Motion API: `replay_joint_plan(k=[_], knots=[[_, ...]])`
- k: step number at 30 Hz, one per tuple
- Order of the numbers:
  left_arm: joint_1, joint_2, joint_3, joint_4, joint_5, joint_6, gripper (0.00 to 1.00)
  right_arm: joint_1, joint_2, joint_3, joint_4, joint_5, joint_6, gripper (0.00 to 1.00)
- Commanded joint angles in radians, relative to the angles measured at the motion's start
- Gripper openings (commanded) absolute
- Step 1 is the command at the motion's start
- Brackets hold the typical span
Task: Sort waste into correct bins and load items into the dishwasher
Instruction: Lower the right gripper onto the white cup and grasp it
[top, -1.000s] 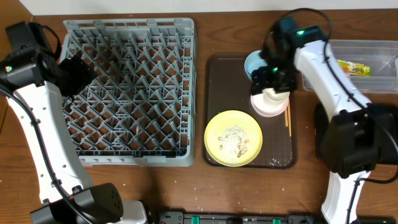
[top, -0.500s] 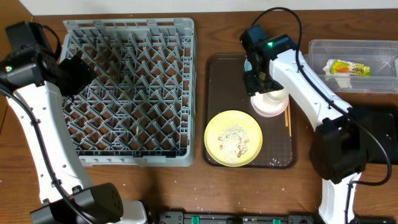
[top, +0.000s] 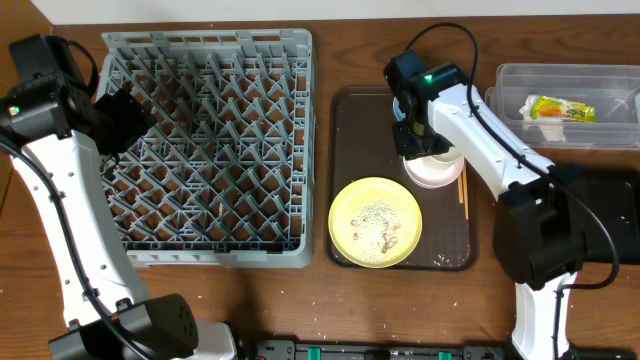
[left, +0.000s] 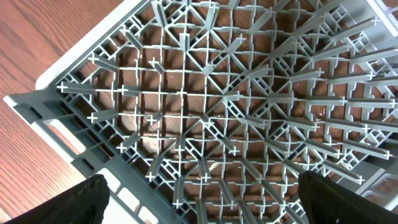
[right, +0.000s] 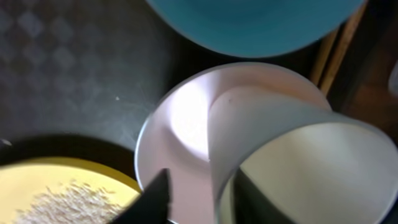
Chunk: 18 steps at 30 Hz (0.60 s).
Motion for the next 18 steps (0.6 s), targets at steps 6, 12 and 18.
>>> replay_joint_plan(k=[6, 12, 18], knots=[[0.003, 0.003, 0.008, -0.003, -0.008, -0.009, 0.98, 0.002, -0.01, 0.079, -0.057, -0.013, 0.019, 0.01], [0.003, 0.003, 0.008, -0.003, -0.008, -0.009, 0.98, 0.004, -0.042, 0.325, -0.155, -0.172, -0.012, 0.01], [0.003, 0.003, 0.008, -0.003, -0.008, -0.009, 0.98, 0.032, -0.034, 0.405, 0.096, -0.624, -0.008, 0.01]])
